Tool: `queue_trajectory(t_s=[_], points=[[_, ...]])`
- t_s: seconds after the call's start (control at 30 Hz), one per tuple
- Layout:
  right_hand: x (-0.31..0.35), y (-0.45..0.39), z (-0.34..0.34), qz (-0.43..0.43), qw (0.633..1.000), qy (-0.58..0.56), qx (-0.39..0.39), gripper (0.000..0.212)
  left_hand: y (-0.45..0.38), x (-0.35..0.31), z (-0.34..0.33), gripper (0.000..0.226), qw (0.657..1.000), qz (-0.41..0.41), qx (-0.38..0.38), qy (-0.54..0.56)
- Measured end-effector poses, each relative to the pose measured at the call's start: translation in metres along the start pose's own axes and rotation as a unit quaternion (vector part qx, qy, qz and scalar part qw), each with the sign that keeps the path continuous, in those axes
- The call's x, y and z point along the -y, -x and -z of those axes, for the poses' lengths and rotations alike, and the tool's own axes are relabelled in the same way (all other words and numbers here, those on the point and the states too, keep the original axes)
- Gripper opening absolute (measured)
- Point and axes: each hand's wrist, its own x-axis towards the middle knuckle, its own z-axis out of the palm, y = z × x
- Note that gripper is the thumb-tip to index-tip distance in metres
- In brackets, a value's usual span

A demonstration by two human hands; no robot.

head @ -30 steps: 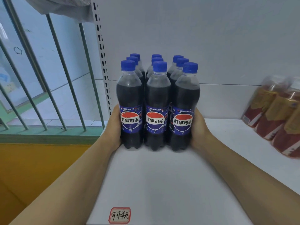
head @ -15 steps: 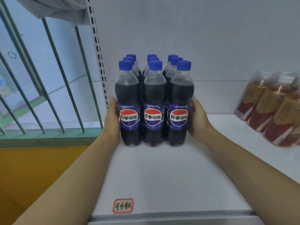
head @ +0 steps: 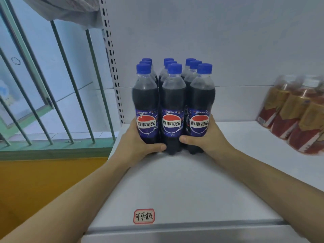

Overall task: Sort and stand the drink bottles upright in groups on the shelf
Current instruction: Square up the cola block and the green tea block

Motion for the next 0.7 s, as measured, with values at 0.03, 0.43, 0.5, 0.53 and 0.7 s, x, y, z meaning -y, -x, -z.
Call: queue_trajectory(t_s=[0.03, 0.43, 0.5, 0.53, 0.7], points=[[-0.001, 0.002, -0.001, 0.005, 1.000, 0.005, -0.005, 0.100, 0.000, 0.000, -0.001, 0.102, 1.000, -0.001, -0.017, -0.010], [-0.010, -0.002, -0.002, 0.024, 0.998, 0.049, -0.023, 0.100, -0.001, 0.005, -0.004, 0.106, 0.998, -0.002, -0.039, -0.050], [-0.008, -0.001, -0.002, 0.021, 0.998, 0.054, -0.022, 0.101, 0.001, 0.002, -0.004, 0.110, 0.998, 0.001, -0.042, -0.051], [-0.006, 0.000, -0.002, 0.018, 0.998, 0.055, -0.021, 0.101, 0.002, 0.001, -0.003, 0.112, 0.998, 0.003, -0.042, -0.050], [0.003, 0.009, 0.001, -0.008, 0.997, 0.081, -0.012, 0.104, 0.010, -0.005, 0.001, 0.114, 0.995, 0.023, -0.028, -0.090]])
